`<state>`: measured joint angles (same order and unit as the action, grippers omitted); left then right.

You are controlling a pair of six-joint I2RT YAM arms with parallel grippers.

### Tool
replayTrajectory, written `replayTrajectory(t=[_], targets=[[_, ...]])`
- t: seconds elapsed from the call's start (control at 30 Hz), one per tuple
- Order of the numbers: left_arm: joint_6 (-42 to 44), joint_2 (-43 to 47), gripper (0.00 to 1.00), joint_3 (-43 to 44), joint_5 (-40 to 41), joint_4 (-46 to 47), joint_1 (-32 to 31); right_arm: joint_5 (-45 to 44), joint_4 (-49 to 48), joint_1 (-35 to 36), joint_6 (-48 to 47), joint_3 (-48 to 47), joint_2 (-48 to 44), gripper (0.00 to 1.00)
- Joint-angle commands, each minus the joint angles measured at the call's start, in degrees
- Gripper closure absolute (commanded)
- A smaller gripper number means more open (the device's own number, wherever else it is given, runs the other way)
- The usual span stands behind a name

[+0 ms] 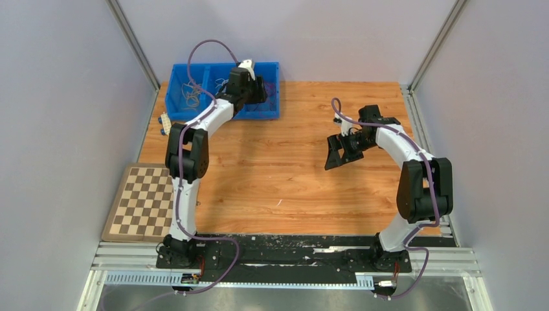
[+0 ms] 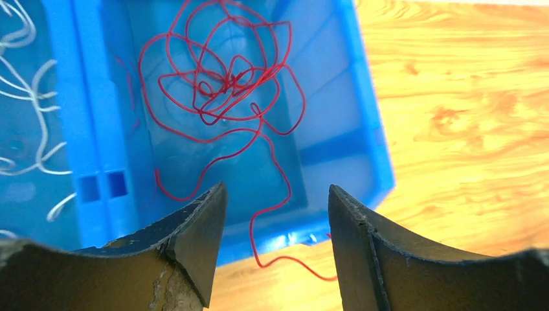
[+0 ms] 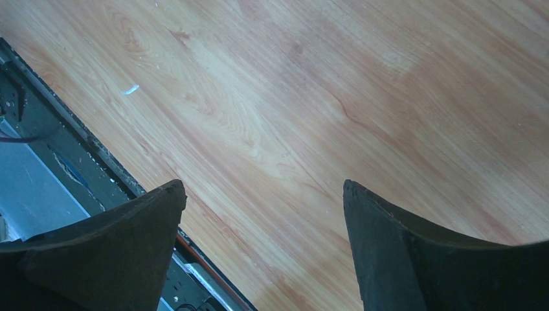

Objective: Untangle the cables

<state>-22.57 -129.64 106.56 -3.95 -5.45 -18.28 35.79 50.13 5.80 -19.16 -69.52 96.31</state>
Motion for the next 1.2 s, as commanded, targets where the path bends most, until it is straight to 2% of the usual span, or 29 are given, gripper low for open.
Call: replayTrajectory(t=[0.0,0.13,0.2,0.23,0.33,0.5,0.67,0.9,1.17], targets=[[2.83,10.92,0.33,-2.15,-0.22,-2.30,-0.09,3.07,-0.65,-0.17,-0.60,-2.69,-1.52,0.10],[8.76,14.13,0.35,-4.29,-4.01,-6.34,-0.34,4.25,-0.88,-0.21,-0.62,-2.37,-2.58,0.11],[18.24,13.24,0.34,-1.49,-8.39,-12.91,-0.33,4.50,-0.91,-0.18,-0.70,-2.13,-2.92,0.11],[20.36,12.52,0.33,-0.64,-10.41,-17.20,-0.34,4.54,-0.91,-0.21,-0.75,-1.97,-3.18,0.11],[32.10,12.71,0.30,-1.42,-12.38,-21.07,-0.49,4.74,-1.02,-0.19,-0.78,-1.64,-4.05,0.10],[47.13,15.97,0.28,-10.86,-14.24,-14.40,-0.61,4.99,-1.09,-0.20,-0.62,-1.31,-4.28,0.10],[61.42,15.54,0.29,-14.24,-18.90,-8.01,-0.73,5.09,-1.02,-0.18,-0.25,-1.69,-3.03,0.10],[79.23,12.55,0.28,-19.07,-18.37,0.43,-2.19,4.46,-0.71,-0.18,-0.07,-2.77,-1.43,0.10],[87.52,7.21,0.31,-18.24,-18.51,5.99,-2.28,3.33,-0.13,-0.22,-0.33,-3.23,-0.14,0.10]])
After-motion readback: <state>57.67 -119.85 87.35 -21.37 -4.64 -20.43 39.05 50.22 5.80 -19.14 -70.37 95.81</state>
